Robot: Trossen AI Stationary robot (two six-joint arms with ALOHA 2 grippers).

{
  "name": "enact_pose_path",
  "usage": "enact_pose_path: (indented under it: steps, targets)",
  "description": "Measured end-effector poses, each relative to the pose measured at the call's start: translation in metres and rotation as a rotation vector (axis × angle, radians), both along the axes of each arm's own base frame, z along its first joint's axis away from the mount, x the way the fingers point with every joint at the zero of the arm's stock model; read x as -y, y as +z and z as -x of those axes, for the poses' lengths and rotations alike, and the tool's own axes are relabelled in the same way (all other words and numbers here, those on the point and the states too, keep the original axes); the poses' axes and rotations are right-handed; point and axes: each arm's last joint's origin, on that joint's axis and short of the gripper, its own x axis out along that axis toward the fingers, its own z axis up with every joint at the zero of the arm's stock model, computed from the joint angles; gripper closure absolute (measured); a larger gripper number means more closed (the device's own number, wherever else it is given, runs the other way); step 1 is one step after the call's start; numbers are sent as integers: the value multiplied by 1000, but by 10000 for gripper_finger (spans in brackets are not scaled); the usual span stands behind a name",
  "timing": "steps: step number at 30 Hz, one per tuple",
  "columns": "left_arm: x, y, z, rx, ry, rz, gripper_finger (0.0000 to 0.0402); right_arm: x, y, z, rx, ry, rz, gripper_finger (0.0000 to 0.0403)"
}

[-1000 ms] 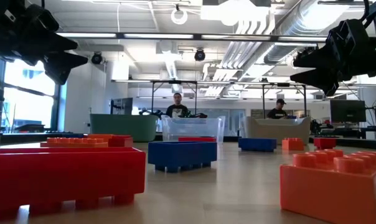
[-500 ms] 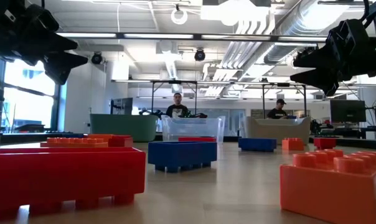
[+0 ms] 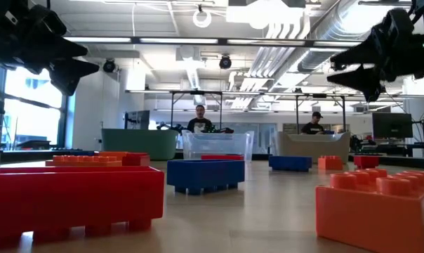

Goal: Sort & place blocks by color
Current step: Put the blue game piece into the gray bin

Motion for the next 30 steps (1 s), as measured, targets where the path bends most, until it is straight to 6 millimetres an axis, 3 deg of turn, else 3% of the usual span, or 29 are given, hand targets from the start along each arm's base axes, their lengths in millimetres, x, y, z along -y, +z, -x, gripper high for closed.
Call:
enact_pose_path:
  steps: [8,16,24,30]
  targets:
    - [0,0,0,0,0,0,209,3,46,3,-14,-101,50,167]
    - [0,0,0,0,0,0,209,4,83,-17,-231,-152,70,167]
    - [0,0,0,0,1,0,209,4,85,-54,-486,-158,-77,167]
    - [0,0,0,0,0,0,209,2,72,-86,-600,-135,-186,167]
